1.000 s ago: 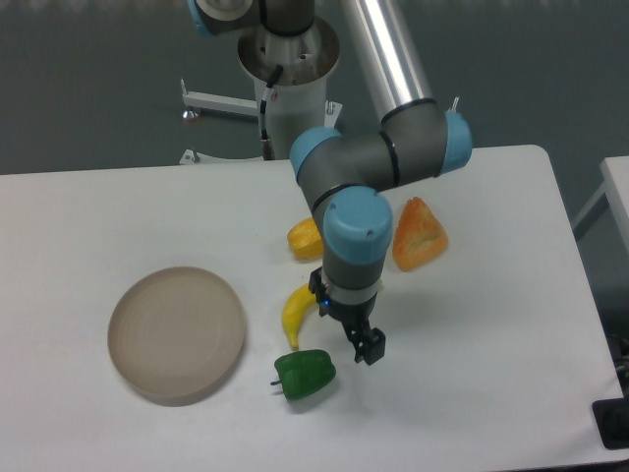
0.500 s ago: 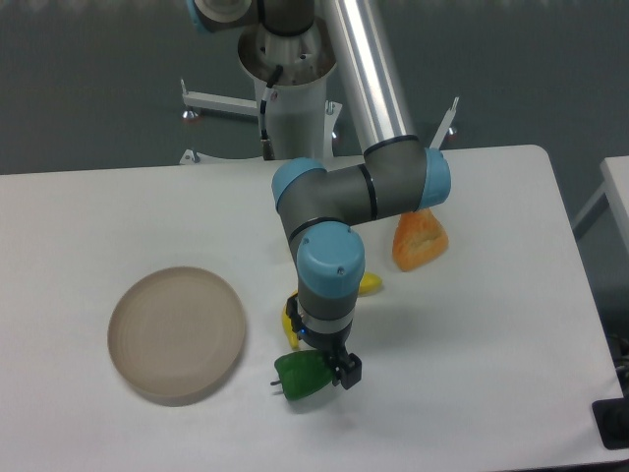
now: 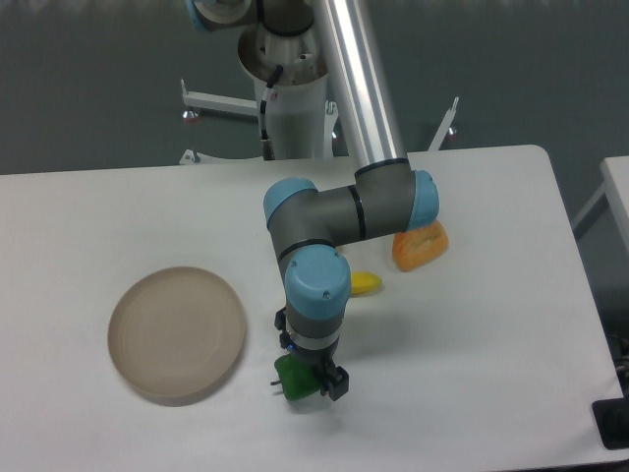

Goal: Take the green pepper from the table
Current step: 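Close the gripper on the green bell pepper and lift it, then carry the green pepper up and away past the banana tip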

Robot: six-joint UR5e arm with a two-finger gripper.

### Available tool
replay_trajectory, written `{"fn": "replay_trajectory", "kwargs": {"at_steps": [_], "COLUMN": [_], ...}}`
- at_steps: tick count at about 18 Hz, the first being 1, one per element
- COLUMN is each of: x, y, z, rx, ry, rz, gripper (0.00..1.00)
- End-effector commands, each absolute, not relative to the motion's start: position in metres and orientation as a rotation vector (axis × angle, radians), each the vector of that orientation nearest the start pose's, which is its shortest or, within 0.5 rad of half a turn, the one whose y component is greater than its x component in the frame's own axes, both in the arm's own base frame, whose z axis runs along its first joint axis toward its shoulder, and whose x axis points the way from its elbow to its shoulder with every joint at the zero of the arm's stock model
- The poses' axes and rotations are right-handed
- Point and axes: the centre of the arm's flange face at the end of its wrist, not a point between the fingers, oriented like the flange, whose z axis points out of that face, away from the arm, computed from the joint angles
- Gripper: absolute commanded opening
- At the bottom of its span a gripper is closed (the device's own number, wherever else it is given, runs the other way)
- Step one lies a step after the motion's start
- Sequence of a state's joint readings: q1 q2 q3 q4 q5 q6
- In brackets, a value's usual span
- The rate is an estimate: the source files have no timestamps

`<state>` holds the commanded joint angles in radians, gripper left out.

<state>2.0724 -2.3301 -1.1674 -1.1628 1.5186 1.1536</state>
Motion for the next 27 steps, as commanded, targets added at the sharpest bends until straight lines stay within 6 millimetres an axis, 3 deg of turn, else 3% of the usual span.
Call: {"fn": "replay_trajectory", "kwargs": {"at_steps": [1,2,3,5,6,10,12,17,22,27], "x": [-0.246,-0.246,-0.246,-0.245,-0.245,-0.249,-0.270,-0.313,-0.343,-0.363], "y": [0.737,0.738,0.738,0.737,0.736,0.725,0.703,0.658,0.614,0.573], "z": [0.238,0.239,0.242,0.247,0.252,0.288,0.317,0.367,0.380,0.393], "rx": [-2.908,-2.906,-2.904,-2.902,-2.898,-2.892,-2.910,-2.937,-2.964,-2.947], "ry": [0.985,0.980,0.969,0.952,0.949,0.894,0.849,0.790,0.710,0.904], "rz": [0.001,0.000,0.005,0.003,0.009,0.047,0.047,0.034,-0.002,-0.031], "gripper": [1.00,0.75,0.59,0.35,0.32,0.32,0.32,0.32,0.32,0.32]}}
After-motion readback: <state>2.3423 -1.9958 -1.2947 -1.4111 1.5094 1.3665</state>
